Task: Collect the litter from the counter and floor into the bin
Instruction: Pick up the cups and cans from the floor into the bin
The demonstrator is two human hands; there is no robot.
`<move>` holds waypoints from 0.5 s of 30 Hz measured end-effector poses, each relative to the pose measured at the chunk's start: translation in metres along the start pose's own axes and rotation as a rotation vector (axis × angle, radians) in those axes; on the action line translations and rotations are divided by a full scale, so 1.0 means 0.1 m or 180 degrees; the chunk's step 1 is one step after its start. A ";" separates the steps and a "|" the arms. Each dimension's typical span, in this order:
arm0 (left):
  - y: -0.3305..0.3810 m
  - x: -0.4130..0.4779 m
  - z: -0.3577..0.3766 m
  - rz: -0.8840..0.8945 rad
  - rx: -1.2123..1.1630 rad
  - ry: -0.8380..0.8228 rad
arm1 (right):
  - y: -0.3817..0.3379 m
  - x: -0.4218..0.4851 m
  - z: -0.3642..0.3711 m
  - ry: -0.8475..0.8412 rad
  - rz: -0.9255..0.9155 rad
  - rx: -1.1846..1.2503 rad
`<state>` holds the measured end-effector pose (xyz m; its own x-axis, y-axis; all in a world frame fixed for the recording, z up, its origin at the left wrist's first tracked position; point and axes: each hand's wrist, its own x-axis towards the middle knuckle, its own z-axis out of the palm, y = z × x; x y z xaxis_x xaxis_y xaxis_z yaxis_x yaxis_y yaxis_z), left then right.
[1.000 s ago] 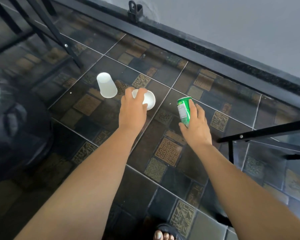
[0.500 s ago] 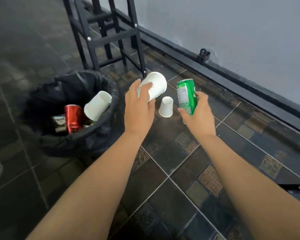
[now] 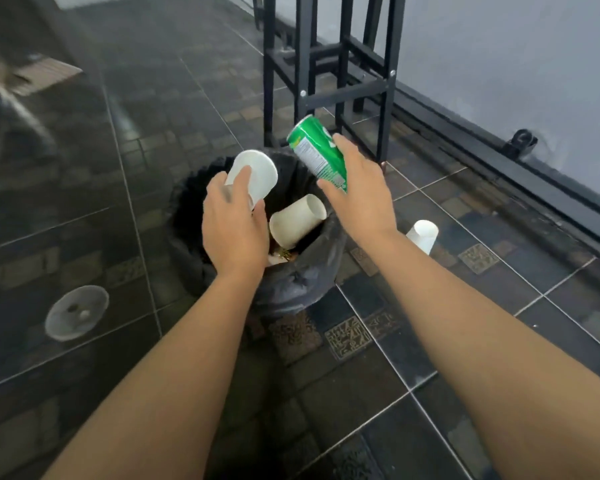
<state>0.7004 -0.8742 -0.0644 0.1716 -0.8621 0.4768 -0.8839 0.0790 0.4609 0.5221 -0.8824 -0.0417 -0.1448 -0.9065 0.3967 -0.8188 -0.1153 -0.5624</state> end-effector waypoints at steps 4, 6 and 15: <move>-0.31 0.05 -0.02 -0.0158 0.0217 -0.0185 | -0.14 0.13 0.27 -0.0279 -0.0230 -0.0361; -0.38 0.06 -0.01 -0.0169 0.0238 -0.0291 | -0.16 0.18 0.39 -0.0354 -0.0428 -0.0610; -0.57 0.20 0.01 -0.0150 0.0472 -0.0505 | -0.13 0.34 0.63 -0.0649 -0.0135 -0.0427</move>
<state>0.7540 -0.8959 -0.0820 0.1541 -0.9320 0.3282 -0.9328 -0.0277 0.3593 0.5628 -0.9378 -0.0668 -0.0049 -0.9668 0.2556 -0.8901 -0.1123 -0.4417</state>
